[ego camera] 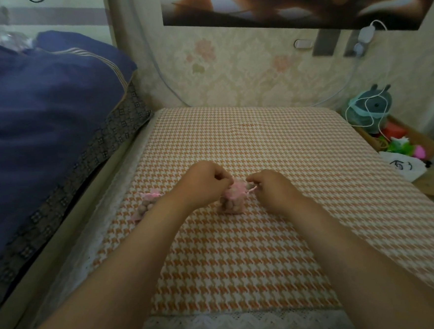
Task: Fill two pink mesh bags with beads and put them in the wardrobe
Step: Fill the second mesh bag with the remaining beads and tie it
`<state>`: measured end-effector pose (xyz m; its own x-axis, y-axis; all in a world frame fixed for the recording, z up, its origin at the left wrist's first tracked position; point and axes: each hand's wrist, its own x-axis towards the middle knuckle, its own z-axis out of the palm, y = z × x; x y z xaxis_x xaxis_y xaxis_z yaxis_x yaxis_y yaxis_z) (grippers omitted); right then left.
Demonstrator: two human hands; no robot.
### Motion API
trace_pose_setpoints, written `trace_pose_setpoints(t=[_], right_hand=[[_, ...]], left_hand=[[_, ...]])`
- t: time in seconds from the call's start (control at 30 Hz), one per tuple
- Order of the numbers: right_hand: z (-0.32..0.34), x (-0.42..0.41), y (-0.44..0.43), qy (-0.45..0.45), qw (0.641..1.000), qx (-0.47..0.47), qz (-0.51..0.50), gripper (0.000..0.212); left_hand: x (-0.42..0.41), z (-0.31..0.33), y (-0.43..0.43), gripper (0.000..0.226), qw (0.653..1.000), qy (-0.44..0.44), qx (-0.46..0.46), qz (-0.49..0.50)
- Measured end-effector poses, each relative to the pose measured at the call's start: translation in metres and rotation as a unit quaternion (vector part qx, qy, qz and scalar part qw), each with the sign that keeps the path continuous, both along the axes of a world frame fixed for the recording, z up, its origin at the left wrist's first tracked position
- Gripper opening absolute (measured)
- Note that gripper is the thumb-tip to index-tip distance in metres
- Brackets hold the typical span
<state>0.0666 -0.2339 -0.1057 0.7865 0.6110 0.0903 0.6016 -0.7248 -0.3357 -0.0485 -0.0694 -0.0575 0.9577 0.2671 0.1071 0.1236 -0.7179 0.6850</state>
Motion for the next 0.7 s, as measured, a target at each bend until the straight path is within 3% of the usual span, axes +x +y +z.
trace_pose_setpoints(t=[0.23, 0.43, 0.7], right_hand=[[0.006, 0.001, -0.004, 0.028, 0.993, 0.099, -0.054, 0.027], [0.053, -0.030, 0.005, 0.055, 0.960, 0.274, -0.001, 0.007], [0.052, -0.054, 0.010, 0.008, 0.974, 0.210, 0.081, 0.006]], left_hand=[[-0.001, 0.000, -0.001, 0.019, 1.000, 0.006, -0.002, -0.017], [-0.003, 0.001, -0.002, 0.023, 1.000, 0.001, 0.001, -0.021], [-0.012, -0.001, -0.003, 0.018, 1.000, -0.006, -0.020, -0.012]])
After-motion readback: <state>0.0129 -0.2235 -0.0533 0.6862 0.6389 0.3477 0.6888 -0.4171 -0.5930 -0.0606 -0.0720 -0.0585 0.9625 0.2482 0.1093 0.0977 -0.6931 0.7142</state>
